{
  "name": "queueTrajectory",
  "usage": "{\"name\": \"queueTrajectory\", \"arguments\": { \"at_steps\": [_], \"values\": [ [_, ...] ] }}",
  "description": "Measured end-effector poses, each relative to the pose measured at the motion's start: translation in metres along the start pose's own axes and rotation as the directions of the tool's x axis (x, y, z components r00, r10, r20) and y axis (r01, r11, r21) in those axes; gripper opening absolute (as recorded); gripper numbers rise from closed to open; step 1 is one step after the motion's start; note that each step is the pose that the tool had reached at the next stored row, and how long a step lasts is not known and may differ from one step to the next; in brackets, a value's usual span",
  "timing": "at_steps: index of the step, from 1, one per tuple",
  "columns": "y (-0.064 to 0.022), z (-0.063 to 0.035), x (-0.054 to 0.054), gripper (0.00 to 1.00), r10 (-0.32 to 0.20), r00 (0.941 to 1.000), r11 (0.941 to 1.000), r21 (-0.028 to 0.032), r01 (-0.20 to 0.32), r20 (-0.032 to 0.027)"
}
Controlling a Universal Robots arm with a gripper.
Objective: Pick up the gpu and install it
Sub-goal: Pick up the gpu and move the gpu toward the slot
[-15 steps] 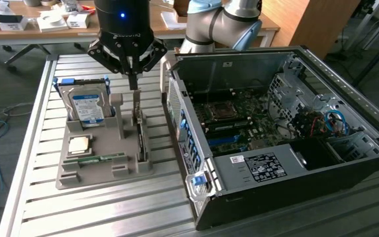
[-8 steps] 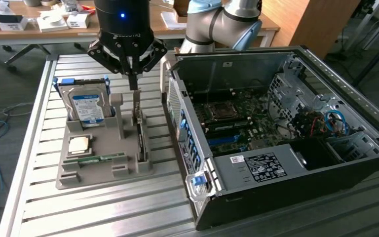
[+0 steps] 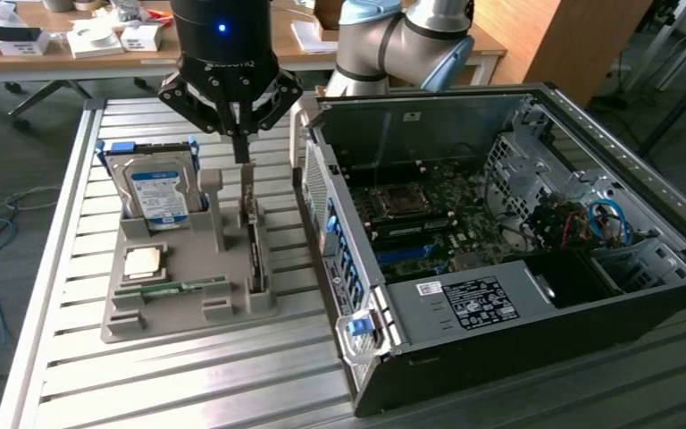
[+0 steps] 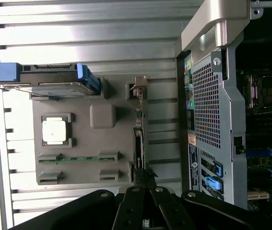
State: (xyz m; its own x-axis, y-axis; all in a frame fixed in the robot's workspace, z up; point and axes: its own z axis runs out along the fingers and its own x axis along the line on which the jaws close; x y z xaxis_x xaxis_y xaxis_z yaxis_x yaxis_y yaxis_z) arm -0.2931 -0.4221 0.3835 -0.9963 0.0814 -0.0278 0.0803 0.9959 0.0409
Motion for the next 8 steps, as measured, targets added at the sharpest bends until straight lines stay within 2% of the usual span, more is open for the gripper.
{"name": "queueTrajectory", "arguments": {
  "at_steps": [3, 6, 7, 8],
  "values": [
    [0.0, 0.0, 0.0, 0.17, 0.0, 1.0, 1.0, 0.0, 0.0, 0.0001],
    [0.0, 0.0, 0.0, 0.35, 0.0, 1.0, 1.0, 0.0, 0.0, 0.0],
    [0.0, 0.0, 0.0, 0.35, 0.0, 1.0, 1.0, 0.0001, 0.0, 0.0],
    [0.0, 0.0, 0.0, 0.41, 0.0, 1.0, 1.0, 0.0, 0.0, 0.0001]
  ]
}}
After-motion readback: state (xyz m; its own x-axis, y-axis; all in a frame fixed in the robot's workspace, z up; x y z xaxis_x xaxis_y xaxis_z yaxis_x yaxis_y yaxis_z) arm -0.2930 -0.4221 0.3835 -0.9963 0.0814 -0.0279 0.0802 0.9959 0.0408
